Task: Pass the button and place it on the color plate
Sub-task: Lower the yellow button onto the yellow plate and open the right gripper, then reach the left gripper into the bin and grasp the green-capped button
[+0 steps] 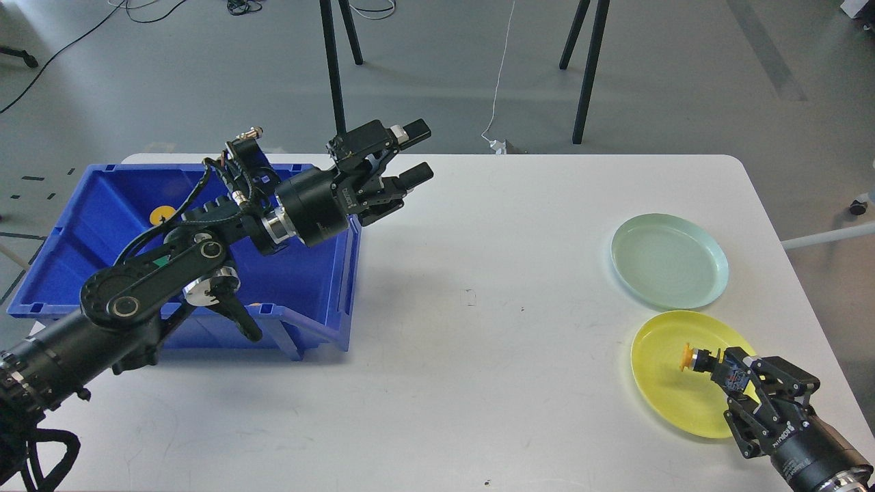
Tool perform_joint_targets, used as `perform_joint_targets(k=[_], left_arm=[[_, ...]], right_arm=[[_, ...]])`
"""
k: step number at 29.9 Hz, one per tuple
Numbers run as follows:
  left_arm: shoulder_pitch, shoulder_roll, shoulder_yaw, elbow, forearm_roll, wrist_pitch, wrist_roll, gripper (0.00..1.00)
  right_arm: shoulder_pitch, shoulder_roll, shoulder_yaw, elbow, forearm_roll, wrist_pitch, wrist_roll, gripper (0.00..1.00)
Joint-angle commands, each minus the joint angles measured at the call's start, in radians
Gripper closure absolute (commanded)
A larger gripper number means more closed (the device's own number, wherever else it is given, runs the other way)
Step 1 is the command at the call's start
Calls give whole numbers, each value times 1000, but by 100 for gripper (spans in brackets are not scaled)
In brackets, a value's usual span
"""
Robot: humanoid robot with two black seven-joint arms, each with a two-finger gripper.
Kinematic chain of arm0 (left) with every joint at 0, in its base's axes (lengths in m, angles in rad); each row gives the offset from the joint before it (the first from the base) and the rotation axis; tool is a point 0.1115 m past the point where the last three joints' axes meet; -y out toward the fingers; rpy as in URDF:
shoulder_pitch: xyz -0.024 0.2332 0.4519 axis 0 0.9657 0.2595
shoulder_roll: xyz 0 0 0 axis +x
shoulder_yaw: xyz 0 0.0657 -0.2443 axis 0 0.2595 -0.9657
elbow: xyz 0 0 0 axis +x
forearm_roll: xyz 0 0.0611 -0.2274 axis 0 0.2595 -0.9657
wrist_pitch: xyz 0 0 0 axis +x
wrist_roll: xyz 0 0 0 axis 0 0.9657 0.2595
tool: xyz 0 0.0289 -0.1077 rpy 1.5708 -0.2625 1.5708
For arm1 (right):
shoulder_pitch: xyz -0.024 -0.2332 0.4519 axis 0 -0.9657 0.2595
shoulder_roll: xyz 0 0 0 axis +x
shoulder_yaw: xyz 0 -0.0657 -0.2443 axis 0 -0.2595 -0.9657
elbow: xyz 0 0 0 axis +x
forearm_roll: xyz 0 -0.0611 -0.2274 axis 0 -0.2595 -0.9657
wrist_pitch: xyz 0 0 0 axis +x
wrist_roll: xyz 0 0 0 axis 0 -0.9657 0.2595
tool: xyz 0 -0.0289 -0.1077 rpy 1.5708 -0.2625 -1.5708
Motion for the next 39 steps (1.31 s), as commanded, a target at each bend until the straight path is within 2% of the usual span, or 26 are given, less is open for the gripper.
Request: perform_joint_targets(k=[1,3,6,17,20,23,29,33,39], left_arm=[[1,0,1,0,-2,0,0,15],[1,-1,1,0,-2,0,0,15],[1,0,0,0,-2,0,0,15],[10,6,-6,-3,-3,0,0,15],[30,40,-78,-9,-11,0,0,15],[42,145,-143,-15,-11,0,0,15],[-19,426,-140,-15,14,0,0,14],[-35,592,-135,-9,240,0,0,14],[-56,623,-138,-9,754,0,0,14]], right_arm=[[4,22,8,-6,5,0,0,62],[4,22,9,-5,8,0,0,48],[4,25,9,-5,8,0,0,35],[4,23,14,29,43,21,0,23],[5,17,43,73,94,50,0,16],[30,23,95,98,100,99,0,11],[159,23,118,104,105,220,0,6],[234,26,118,104,110,253,0,6],[320,41,118,89,274,259,0,6]])
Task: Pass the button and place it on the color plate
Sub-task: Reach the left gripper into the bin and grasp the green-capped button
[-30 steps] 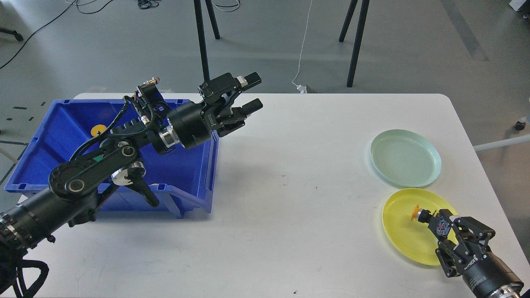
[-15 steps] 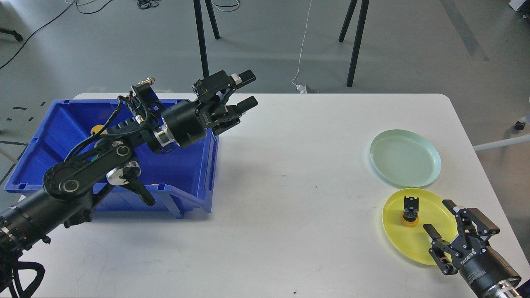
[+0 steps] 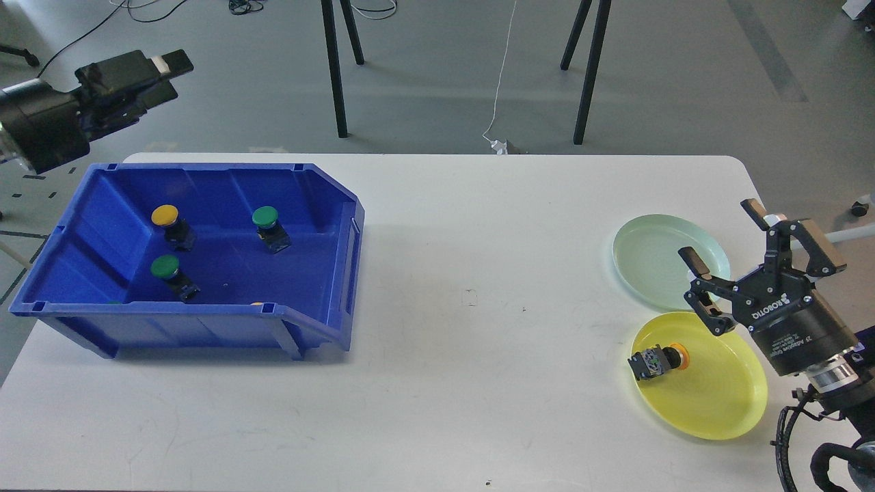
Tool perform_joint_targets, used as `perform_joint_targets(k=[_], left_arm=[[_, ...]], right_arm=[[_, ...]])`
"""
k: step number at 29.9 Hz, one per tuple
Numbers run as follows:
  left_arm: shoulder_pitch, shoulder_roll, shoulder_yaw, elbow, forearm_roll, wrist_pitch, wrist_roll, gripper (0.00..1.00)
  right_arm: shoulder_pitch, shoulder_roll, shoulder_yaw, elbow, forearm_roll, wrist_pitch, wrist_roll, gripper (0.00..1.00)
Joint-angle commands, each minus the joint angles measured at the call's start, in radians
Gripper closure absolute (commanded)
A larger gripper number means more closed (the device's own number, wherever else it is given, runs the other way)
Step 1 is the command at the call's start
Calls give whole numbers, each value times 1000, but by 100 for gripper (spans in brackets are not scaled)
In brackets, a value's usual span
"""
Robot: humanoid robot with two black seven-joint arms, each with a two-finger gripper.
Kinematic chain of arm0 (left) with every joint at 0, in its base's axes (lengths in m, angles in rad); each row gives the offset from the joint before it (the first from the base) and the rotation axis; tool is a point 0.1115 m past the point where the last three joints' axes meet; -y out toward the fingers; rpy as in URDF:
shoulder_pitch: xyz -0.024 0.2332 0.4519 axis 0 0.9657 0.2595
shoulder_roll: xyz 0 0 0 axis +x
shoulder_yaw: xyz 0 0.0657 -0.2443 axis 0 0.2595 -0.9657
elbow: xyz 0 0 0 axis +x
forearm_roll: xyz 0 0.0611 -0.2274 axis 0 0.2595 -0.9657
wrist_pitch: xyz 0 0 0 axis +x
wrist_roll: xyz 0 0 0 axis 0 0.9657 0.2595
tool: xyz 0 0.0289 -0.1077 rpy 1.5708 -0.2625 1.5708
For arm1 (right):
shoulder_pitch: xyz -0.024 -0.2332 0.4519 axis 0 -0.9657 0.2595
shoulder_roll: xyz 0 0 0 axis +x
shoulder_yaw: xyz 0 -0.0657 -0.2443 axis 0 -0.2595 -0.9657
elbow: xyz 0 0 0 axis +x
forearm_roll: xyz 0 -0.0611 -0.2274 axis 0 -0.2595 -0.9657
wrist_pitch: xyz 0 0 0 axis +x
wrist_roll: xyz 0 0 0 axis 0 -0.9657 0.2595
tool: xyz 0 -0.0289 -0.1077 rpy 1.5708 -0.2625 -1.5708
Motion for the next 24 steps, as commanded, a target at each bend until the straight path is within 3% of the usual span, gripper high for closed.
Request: perform_joint_targets(k=[1,5,13,24], left_arm=[[-6,6,2,0,275,0,0,14],[2,-5,16,-1,496,0,0,14],[-13,-19,191,-6,709,0,0,17],[-15,-57,260,12,740,0,0,17]], right_arm=[[47,1,1,-8,89,2,0,6],[56,1,1,-14,94,2,0,5],[47,0,0,-22,94,2,0,5],[44,1,-2,-30,94,4,0,5]])
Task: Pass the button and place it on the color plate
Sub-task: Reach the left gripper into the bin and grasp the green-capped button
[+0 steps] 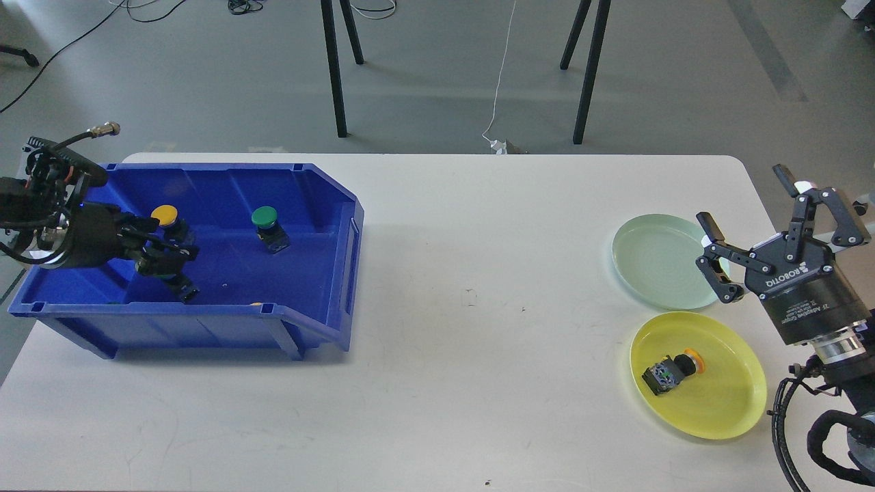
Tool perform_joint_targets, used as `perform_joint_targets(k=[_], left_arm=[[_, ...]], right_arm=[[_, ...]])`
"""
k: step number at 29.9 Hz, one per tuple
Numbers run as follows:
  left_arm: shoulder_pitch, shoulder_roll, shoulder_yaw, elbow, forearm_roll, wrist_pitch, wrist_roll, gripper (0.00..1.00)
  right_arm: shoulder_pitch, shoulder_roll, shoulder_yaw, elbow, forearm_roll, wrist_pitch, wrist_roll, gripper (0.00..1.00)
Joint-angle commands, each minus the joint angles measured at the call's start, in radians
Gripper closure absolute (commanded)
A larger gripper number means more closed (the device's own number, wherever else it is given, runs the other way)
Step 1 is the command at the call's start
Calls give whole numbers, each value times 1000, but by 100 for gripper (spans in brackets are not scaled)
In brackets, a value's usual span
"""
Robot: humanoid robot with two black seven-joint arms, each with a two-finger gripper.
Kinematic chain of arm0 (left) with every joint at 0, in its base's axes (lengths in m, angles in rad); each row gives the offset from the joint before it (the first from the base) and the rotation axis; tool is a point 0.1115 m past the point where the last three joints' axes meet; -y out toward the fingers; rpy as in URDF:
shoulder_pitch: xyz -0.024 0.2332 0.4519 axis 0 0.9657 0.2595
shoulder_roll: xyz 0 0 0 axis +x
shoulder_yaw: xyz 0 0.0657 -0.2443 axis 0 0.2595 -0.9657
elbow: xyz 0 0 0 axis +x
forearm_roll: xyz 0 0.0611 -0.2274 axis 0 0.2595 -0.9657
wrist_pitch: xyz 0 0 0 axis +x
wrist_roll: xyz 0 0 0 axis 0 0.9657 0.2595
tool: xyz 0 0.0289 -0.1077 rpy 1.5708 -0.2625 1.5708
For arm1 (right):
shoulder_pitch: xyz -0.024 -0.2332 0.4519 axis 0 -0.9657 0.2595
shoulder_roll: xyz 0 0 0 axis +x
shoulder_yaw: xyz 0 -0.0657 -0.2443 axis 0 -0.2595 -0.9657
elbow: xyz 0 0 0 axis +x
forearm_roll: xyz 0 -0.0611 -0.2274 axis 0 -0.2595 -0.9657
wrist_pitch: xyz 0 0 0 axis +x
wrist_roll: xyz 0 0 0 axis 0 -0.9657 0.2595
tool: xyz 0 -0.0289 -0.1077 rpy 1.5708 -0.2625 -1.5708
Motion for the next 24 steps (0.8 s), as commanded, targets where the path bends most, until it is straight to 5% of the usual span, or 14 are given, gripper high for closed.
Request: perform_joint_targets(k=[1,24], left_arm=[[2,-6,15,4,0,0,0,17],[9,-80,37,148,3,0,0,19]], right_arm=[[0,1,0,0,1,0,0,5],[-3,1,-8,4,1,2,0,4]])
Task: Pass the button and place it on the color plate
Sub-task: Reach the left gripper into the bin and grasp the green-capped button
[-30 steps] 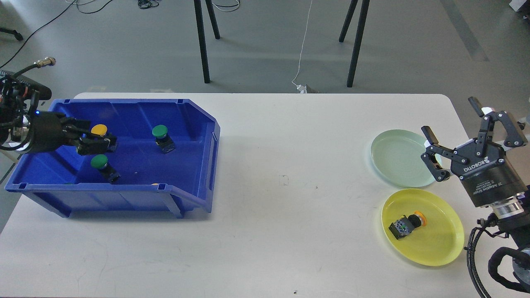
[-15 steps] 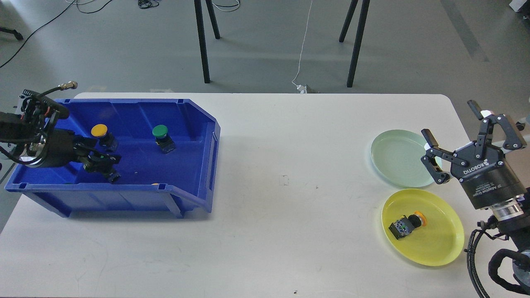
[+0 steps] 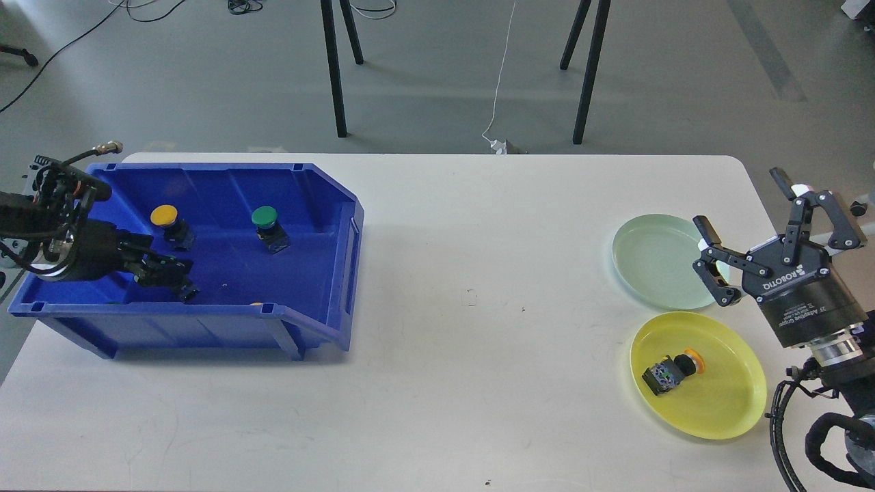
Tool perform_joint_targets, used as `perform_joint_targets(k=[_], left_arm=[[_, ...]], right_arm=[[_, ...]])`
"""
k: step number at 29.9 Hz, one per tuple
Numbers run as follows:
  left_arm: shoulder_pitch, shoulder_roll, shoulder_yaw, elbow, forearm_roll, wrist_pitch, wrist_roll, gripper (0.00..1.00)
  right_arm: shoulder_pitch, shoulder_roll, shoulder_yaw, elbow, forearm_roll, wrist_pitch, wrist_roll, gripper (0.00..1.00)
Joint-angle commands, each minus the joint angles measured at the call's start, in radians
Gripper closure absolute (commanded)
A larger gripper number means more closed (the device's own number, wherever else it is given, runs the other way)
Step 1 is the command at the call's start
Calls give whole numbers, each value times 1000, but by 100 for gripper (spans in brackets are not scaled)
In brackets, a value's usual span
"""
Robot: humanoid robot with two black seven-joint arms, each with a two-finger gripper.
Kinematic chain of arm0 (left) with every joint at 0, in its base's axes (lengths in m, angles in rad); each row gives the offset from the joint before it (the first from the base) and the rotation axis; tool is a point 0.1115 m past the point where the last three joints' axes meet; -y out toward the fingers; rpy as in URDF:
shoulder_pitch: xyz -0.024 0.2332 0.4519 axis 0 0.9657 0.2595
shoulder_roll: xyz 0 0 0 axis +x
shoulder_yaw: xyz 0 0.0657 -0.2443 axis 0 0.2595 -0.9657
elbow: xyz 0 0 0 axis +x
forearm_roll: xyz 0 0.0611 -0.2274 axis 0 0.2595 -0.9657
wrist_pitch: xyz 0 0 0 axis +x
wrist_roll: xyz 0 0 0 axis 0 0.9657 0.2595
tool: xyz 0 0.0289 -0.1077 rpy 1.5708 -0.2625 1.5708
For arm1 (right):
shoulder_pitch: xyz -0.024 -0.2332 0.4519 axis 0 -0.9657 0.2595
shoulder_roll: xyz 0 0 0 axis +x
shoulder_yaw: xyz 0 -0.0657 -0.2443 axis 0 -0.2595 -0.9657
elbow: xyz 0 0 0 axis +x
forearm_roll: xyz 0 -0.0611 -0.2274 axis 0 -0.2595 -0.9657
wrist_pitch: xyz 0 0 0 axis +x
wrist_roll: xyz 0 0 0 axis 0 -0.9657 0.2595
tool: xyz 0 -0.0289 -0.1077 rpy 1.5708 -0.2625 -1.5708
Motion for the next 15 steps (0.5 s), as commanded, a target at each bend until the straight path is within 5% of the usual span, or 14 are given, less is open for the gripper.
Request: perform_joint_targets(k=[1,12,15], left_arm=[[-5,-24,36,41,-3,0,0,19],[-13,-32,67,61,-17,0,0,41],[-13,-35,65,61,-27,0,0,59]], right_arm=[[0,0,0,0,0,0,0,4],[-9,0,2,0,0,0,0,4],[-9,0,2,0,0,0,0,4]])
